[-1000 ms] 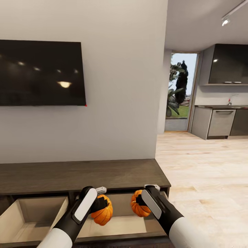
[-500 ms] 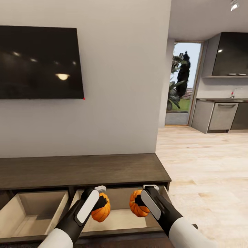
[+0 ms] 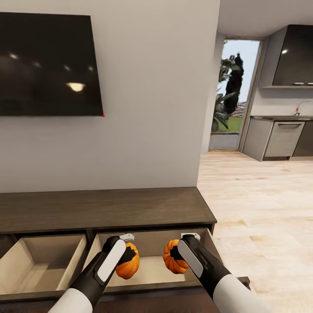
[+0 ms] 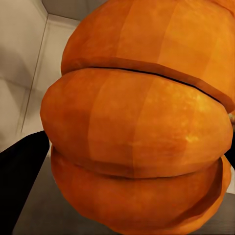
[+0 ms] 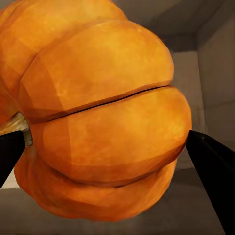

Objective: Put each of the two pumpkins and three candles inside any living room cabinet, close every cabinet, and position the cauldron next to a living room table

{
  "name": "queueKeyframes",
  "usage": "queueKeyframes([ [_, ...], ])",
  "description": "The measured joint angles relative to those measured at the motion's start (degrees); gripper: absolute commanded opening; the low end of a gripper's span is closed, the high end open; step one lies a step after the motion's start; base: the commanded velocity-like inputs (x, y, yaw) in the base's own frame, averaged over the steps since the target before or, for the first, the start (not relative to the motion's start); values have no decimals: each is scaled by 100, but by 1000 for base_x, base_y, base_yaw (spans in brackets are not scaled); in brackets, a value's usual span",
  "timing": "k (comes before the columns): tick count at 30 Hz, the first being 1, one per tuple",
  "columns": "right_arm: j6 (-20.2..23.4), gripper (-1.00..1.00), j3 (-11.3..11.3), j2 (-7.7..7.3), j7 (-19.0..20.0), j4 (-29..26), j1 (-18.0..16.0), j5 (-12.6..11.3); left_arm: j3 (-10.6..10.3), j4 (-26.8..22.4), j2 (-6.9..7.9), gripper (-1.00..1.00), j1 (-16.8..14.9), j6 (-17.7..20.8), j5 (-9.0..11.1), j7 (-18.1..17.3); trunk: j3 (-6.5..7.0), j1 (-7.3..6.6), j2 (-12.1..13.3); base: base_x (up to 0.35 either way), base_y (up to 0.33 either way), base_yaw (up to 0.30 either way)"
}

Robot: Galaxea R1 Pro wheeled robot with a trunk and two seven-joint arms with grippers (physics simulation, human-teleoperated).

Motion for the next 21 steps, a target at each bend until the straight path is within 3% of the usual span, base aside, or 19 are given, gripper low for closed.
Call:
queueKeyframes([
  [5, 0, -100, -1, 0, 0, -3, 0, 0, -39, 0, 0, -100, 0, -2, 4, 0, -111, 13, -7, 0, 0, 0],
  [16, -8, -100, 1, 0, -4, -4, -1, -6, -65, -10, -1, -100, -1, -3, 2, -7, -111, 10, -8, 48, 0, 0],
  [21, -4, -100, 0, -2, -3, -4, -1, 4, -73, -2, 13, -100, -1, -10, 1, -391, -111, 12, -8, 120, 0, 0],
])
